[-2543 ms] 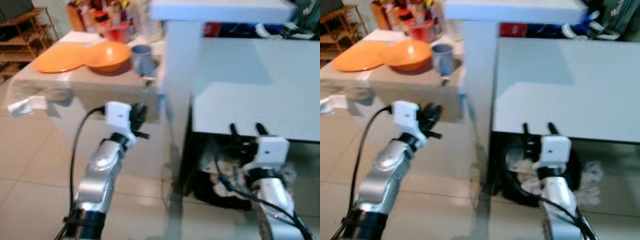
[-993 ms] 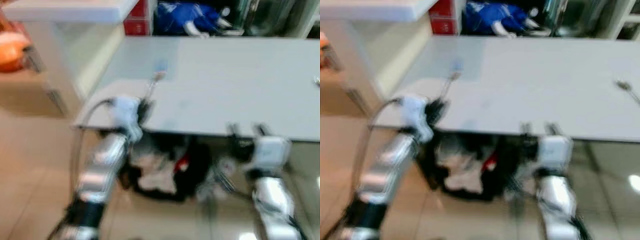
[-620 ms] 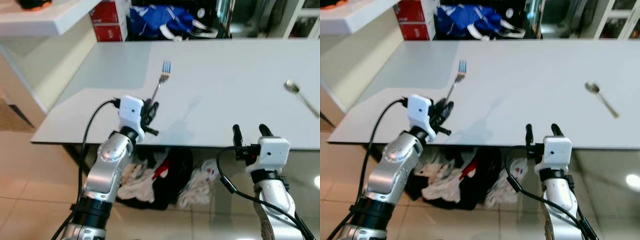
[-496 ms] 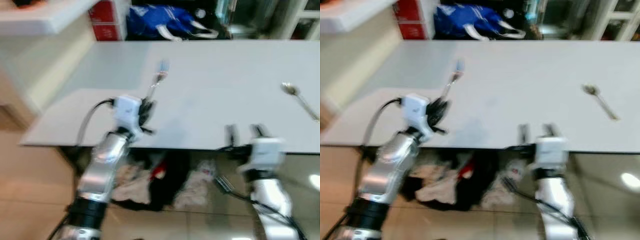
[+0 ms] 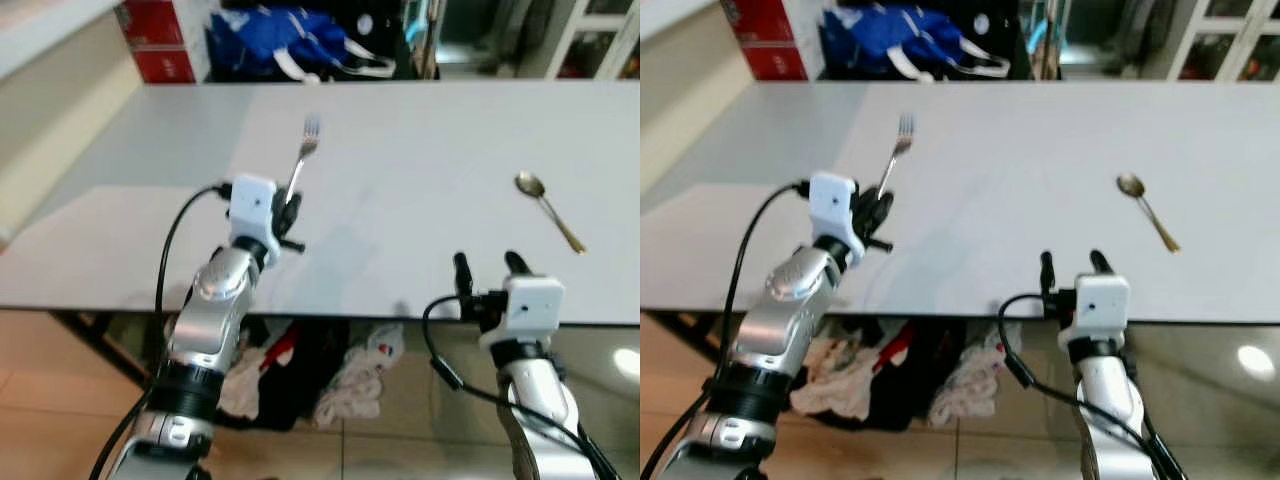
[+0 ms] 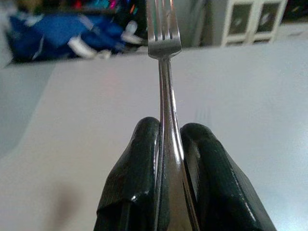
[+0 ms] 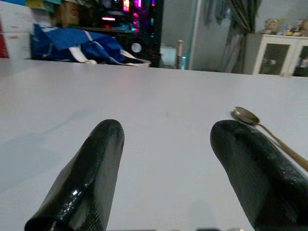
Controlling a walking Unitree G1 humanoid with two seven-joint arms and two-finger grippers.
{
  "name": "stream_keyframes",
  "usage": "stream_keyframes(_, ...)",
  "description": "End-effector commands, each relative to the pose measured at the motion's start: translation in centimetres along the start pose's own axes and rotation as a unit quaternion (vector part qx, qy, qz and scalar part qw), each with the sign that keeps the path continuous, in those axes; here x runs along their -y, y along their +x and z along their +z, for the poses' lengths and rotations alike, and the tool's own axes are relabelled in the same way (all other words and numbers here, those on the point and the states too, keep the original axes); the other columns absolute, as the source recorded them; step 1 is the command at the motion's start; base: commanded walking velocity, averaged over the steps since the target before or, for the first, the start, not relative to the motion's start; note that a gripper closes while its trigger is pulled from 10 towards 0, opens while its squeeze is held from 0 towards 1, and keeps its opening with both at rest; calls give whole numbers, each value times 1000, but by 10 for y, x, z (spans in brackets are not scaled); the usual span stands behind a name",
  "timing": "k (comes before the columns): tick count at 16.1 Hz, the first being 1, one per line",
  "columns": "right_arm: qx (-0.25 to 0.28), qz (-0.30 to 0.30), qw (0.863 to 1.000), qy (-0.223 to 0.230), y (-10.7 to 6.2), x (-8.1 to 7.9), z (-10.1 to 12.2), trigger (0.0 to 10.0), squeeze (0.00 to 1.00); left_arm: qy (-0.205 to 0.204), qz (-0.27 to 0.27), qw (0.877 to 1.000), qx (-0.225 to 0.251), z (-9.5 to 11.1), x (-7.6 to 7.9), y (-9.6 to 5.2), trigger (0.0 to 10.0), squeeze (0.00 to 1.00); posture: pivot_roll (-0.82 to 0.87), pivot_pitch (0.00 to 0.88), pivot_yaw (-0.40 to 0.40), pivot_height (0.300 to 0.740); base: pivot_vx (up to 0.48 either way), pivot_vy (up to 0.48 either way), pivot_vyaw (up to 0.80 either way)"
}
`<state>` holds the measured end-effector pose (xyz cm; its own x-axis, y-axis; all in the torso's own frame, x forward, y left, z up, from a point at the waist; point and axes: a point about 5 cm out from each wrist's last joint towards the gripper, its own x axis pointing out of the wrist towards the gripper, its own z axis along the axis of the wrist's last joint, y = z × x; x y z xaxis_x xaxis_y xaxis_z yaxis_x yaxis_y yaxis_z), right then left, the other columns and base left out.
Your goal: Setting the table
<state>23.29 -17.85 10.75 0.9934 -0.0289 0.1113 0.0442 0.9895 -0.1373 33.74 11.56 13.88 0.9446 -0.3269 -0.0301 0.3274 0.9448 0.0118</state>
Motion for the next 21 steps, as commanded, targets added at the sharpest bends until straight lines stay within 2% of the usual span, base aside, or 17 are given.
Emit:
stream_keyframes(1,2,3,1000,2,0,-1,2,10000,0,4,10,1000,1,5,-4,4,0,0,-74,15,66,740,0,0,0)
stream_keyframes(4,-2,3,1000,2,-5,-2,1,10000,0,-1,22,999,-24,5,-6,29,0,0,-99,29,71,740,0,0,0)
stream_keyframes(9,-16,-2,1000,-4,-18,2,-1,10000,0,-21,50,998,-21,15,-8,48,0,0,-142,42,78,740,0,0,0)
stream_keyframes(14,-19,-12,1000,-10,-26,8,1,10000,0,-33,40,998,-22,10,7,54,0,0,-163,51,75,740,356,0,0)
stream_keyframes(20,-23,-14,1000,-6,-27,5,1,10000,0,-31,20,999,-22,11,20,59,0,0,-161,48,87,740,474,0,0)
stream_keyframes(21,-24,-14,1000,-5,-27,5,0,10000,0,-29,18,999,-19,12,22,60,0,0,-160,48,88,740,0,0,0)
